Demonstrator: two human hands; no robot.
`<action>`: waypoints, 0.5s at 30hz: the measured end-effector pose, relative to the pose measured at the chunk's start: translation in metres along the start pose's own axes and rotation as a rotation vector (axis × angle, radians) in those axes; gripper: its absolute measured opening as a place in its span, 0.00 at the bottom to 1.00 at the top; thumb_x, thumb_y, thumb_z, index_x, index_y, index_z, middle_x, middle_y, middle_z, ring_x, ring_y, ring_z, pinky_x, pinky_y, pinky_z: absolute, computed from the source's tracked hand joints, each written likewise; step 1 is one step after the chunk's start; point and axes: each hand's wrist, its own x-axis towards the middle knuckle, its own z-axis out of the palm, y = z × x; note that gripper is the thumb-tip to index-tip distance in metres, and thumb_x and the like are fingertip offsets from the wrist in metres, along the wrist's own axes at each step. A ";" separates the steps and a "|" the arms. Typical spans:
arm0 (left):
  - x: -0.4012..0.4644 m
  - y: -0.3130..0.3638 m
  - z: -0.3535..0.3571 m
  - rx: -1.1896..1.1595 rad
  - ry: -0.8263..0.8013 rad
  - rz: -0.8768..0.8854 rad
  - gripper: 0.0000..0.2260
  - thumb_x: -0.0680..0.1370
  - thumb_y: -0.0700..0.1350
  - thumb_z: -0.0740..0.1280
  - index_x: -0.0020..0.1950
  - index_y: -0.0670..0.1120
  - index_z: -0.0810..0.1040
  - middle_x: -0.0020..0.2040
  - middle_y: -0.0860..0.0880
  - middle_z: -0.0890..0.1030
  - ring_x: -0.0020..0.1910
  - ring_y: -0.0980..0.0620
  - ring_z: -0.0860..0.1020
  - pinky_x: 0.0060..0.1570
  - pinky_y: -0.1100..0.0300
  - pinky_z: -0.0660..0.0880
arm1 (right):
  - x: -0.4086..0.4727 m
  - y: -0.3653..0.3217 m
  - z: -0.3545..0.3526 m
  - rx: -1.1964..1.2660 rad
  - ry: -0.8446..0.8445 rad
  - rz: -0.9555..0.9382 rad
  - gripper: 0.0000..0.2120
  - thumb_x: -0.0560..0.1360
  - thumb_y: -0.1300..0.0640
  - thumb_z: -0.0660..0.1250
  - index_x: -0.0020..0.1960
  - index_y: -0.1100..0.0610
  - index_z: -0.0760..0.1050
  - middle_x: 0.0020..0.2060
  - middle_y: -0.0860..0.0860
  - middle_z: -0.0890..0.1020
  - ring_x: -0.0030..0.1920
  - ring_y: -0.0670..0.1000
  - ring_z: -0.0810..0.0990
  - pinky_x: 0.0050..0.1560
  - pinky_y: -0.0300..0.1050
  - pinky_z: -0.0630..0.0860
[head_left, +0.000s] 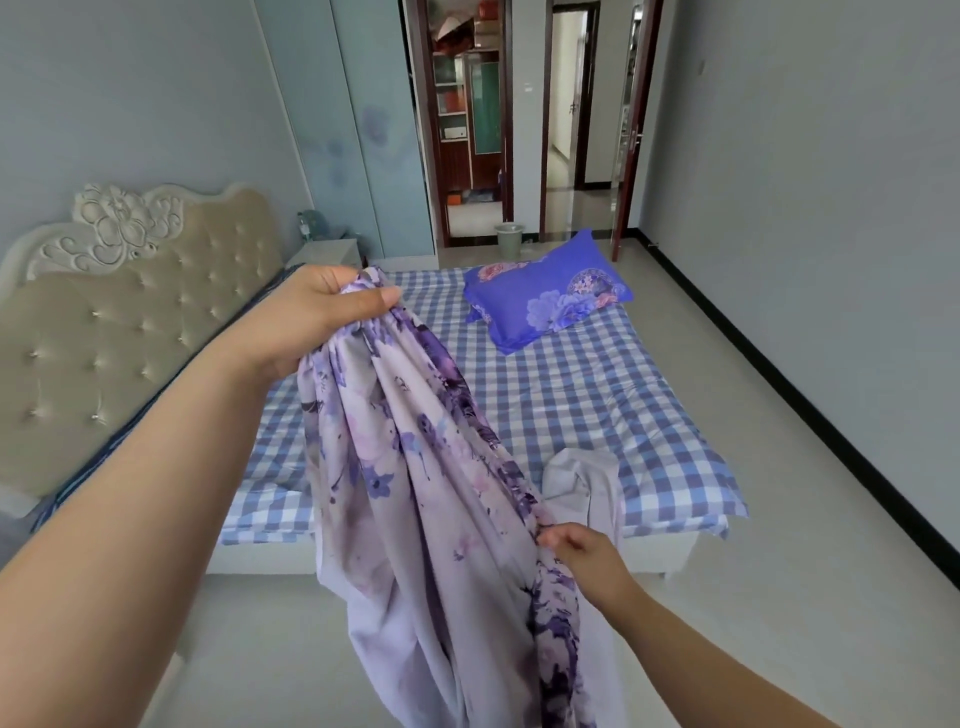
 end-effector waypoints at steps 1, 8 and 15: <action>0.000 -0.001 0.000 -0.001 -0.007 0.002 0.23 0.55 0.62 0.79 0.37 0.46 0.84 0.39 0.41 0.85 0.36 0.47 0.83 0.38 0.57 0.81 | -0.001 -0.002 0.005 0.009 -0.041 0.015 0.06 0.78 0.57 0.65 0.49 0.58 0.80 0.47 0.51 0.83 0.46 0.47 0.79 0.49 0.38 0.76; -0.001 0.004 0.009 0.005 -0.105 0.033 0.14 0.61 0.56 0.76 0.38 0.47 0.85 0.40 0.42 0.85 0.37 0.48 0.84 0.37 0.59 0.80 | 0.004 -0.032 0.042 0.167 0.040 -0.035 0.08 0.76 0.56 0.68 0.53 0.52 0.72 0.43 0.44 0.78 0.44 0.41 0.77 0.47 0.28 0.71; -0.007 0.011 0.006 0.024 -0.118 0.080 0.20 0.59 0.60 0.78 0.40 0.46 0.85 0.42 0.41 0.85 0.39 0.47 0.84 0.39 0.59 0.80 | 0.017 -0.044 0.057 0.041 0.142 -0.095 0.11 0.73 0.59 0.67 0.34 0.59 0.70 0.29 0.52 0.72 0.31 0.49 0.69 0.31 0.38 0.64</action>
